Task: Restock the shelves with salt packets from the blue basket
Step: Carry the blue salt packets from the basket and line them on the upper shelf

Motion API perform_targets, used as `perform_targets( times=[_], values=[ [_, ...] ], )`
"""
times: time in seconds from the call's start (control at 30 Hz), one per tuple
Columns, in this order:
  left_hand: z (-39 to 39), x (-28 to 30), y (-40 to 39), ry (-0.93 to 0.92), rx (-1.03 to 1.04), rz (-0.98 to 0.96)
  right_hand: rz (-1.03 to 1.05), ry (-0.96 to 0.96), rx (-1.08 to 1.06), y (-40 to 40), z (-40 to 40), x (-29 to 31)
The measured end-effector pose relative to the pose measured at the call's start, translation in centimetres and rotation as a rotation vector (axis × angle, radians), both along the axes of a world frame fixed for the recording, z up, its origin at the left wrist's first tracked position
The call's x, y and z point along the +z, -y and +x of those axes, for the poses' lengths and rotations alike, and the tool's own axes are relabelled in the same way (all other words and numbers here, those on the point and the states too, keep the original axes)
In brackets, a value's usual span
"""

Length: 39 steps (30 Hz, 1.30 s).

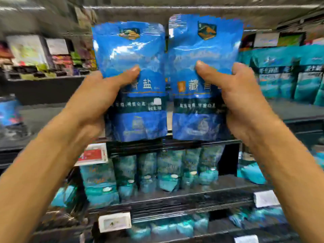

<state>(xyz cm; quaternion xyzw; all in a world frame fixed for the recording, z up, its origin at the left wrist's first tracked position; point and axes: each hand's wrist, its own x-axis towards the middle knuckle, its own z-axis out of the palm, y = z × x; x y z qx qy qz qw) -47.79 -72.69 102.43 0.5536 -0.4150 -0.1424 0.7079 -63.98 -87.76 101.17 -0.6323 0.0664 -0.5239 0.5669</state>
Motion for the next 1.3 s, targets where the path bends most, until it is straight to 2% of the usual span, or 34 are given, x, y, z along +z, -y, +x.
perform_targets(
  times=[0.1, 0.23, 0.4, 0.5, 0.7, 0.77, 0.87, 1.0, 1.07, 1.17, 1.3],
  values=[
    [4.4, 2.8, 0.8, -0.043, 0.091, -0.005, -0.033, -0.019, 0.044, 1.3, 5.3, 2.7],
    [10.7, 4.4, 2.0, -0.139, 0.111, 0.080, -0.011, -0.084, 0.101, 3.4, 12.0, 4.9],
    [17.8, 3.7, 4.4, -0.215, 0.140, 0.114, 0.123, -0.180, 0.185, 6.5, 19.7, 4.8],
    [21.1, 2.7, 6.2, -0.245, 0.103, 0.167, 0.129, -0.233, 0.198, 8.1, 23.5, 4.6],
    [24.9, 0.4, 9.8, -0.119, 0.091, 0.185, 0.063, -0.333, 0.212, 11.1, 27.9, 2.4],
    [25.7, -0.3, 10.1, -0.025, 0.140, 0.228, -0.067, -0.434, 0.173, 12.4, 27.9, 1.0],
    [26.7, -0.9, 9.4, 0.221, 0.242, 0.406, -0.303, -0.645, 0.029, 13.7, 26.8, 0.0],
    [27.3, -1.6, 8.5, 0.359, 0.211, 0.630, -0.362, -0.772, -0.081, 14.2, 26.3, 0.0],
    [27.4, -1.8, 8.5, 0.385, 0.271, 0.680, -0.325, -0.815, -0.136, 14.0, 26.5, 0.0],
    [27.8, -2.0, 9.0, 0.310, 0.319, 0.686, -0.250, -0.813, -0.167, 13.9, 27.0, 0.2],
    [28.2, -2.4, 9.7, 0.341, 0.398, 0.621, -0.307, -0.820, -0.249, 13.7, 27.7, -0.1]
  ],
)
